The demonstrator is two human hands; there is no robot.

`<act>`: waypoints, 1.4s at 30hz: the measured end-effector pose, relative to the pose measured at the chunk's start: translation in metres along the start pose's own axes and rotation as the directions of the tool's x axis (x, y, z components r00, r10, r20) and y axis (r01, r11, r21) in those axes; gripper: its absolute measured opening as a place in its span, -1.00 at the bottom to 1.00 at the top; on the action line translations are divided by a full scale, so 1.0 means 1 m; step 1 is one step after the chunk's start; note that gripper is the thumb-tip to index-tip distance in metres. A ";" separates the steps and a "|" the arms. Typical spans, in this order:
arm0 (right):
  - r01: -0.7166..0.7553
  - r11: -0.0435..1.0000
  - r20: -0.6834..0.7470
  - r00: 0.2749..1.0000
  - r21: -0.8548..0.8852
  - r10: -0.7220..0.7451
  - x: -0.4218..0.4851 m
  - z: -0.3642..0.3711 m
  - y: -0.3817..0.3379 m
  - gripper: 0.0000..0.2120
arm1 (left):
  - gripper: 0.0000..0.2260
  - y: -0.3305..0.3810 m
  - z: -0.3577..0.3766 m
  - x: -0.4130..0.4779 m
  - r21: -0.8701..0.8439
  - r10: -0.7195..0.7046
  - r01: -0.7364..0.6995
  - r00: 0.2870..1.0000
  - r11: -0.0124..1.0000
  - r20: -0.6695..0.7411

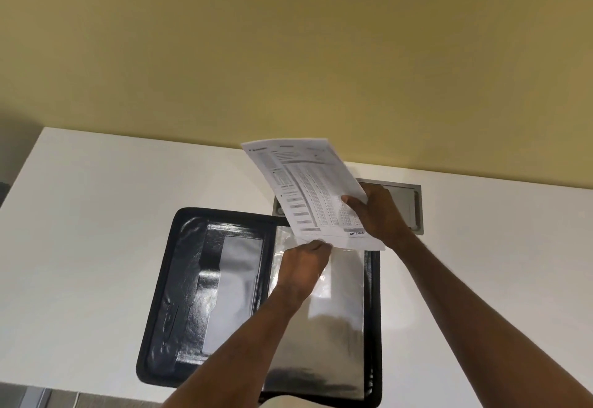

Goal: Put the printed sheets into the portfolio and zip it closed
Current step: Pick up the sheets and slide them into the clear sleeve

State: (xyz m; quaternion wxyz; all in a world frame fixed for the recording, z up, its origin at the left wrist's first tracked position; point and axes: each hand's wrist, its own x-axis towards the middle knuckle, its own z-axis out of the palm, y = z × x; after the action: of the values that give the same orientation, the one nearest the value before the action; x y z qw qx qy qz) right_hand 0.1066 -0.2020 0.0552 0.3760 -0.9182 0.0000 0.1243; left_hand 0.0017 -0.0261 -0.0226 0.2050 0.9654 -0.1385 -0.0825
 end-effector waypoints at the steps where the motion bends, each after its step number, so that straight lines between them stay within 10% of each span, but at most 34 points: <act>1: -0.023 0.999 0.014 1.000 0.038 0.023 0.004 0.001 0.002 -0.69 | -0.93 0.001 0.001 0.001 0.001 0.009 -0.009 1.000 1.000 0.010; 14: -0.050 0.966 0.095 0.995 0.255 0.026 0.025 0.020 0.011 -0.74 | -0.77 0.057 0.013 0.013 -0.086 0.053 -0.062 0.994 0.994 -0.093; 24: -0.118 0.962 0.054 0.993 0.246 0.108 0.031 0.039 0.010 -0.68 | -0.83 0.073 -0.003 0.011 -0.031 -0.087 0.098 0.967 0.995 0.238; 42: -0.299 0.894 0.059 0.953 0.334 0.297 0.029 0.054 0.018 -0.67 | -0.88 0.080 -0.002 0.019 0.188 0.096 -0.105 0.994 0.976 0.055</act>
State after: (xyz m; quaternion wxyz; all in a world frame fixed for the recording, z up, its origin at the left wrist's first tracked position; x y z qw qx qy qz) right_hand 0.1202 -0.1750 -0.0008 0.5047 -0.8285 0.1609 0.1814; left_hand 0.0012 -0.1009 0.0108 0.1121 0.9702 -0.1990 -0.0805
